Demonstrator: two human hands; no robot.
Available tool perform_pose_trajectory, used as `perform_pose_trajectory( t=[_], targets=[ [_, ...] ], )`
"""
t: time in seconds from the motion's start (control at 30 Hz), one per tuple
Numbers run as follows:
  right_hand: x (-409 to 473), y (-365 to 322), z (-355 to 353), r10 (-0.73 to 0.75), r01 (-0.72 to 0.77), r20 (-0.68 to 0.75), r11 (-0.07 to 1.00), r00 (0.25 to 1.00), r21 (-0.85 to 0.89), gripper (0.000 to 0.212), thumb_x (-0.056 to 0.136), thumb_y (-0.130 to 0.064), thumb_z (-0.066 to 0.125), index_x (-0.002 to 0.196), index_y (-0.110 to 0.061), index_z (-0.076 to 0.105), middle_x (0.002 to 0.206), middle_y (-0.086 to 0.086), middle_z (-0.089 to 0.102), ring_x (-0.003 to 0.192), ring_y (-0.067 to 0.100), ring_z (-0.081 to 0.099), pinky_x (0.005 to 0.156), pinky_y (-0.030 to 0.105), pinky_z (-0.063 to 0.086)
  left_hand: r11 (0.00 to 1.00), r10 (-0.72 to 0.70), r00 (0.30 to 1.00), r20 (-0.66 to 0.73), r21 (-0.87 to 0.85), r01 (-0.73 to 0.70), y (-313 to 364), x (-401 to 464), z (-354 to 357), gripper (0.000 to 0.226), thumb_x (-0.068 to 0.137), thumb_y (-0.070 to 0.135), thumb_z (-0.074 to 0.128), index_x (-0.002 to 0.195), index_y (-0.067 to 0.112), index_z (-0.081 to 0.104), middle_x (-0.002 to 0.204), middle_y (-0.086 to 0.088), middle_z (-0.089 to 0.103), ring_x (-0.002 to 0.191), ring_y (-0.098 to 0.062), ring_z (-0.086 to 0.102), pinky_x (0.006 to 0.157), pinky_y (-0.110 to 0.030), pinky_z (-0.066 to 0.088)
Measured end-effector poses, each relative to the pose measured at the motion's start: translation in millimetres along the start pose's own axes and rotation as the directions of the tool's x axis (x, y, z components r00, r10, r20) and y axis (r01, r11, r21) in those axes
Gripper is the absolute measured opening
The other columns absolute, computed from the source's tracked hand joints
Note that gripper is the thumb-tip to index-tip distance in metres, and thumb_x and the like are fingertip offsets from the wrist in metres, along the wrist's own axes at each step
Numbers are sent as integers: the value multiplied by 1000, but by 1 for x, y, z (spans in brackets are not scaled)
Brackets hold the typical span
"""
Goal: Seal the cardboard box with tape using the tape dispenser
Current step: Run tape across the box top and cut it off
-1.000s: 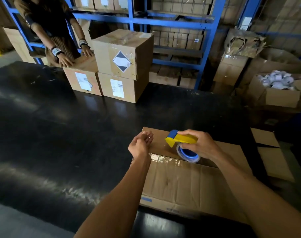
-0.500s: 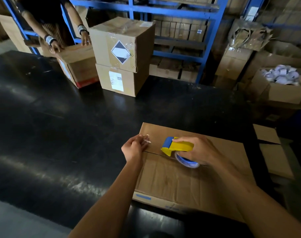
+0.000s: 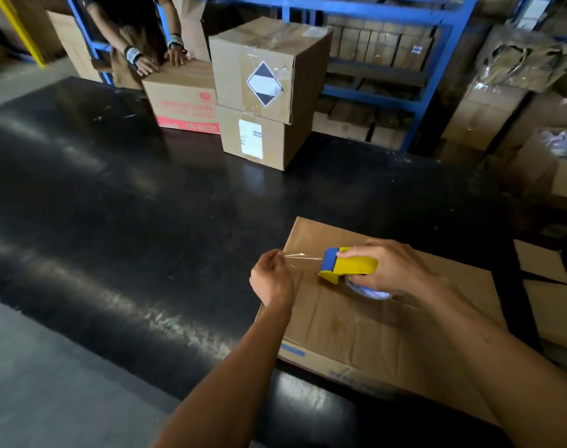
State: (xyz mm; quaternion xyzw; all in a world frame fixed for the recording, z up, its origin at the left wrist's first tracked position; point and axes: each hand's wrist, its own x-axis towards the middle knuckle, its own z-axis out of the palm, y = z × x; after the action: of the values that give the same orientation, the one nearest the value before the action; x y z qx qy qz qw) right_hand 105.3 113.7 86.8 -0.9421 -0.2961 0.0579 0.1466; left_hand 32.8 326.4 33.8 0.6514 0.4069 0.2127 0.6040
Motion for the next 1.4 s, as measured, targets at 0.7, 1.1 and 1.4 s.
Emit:
perform_pose_trajectory(
  t=[0.7,1.1,1.4],
  targets=[
    [7,-7,4,-2,10,78,995,997,-101,55,73,-58,66,127,-53,54,94,-19,49,86,9,50,64,23,37,936,165,985,53,305,-173,-20,2,0,26,102,23,47,110,21,72,95,-5,75,90,-27,65,80,-30,43],
    [15,-14,4,4,3,122,999,992,-54,42,72,-52,67,113,-49,60,96,-13,58,88,15,58,69,30,49,969,-54,998,26,241,47,-11,16,-4,23,92,17,54,99,20,76,96,-5,74,94,-25,65,89,-38,52],
    [16,-19,7,41,-34,128,997,991,-62,53,71,-51,71,123,-48,60,116,-8,66,97,18,60,77,32,53,955,-167,985,47,256,149,-10,27,-3,48,93,29,65,137,14,56,132,-11,62,123,-32,56,103,-40,45]
  ],
)
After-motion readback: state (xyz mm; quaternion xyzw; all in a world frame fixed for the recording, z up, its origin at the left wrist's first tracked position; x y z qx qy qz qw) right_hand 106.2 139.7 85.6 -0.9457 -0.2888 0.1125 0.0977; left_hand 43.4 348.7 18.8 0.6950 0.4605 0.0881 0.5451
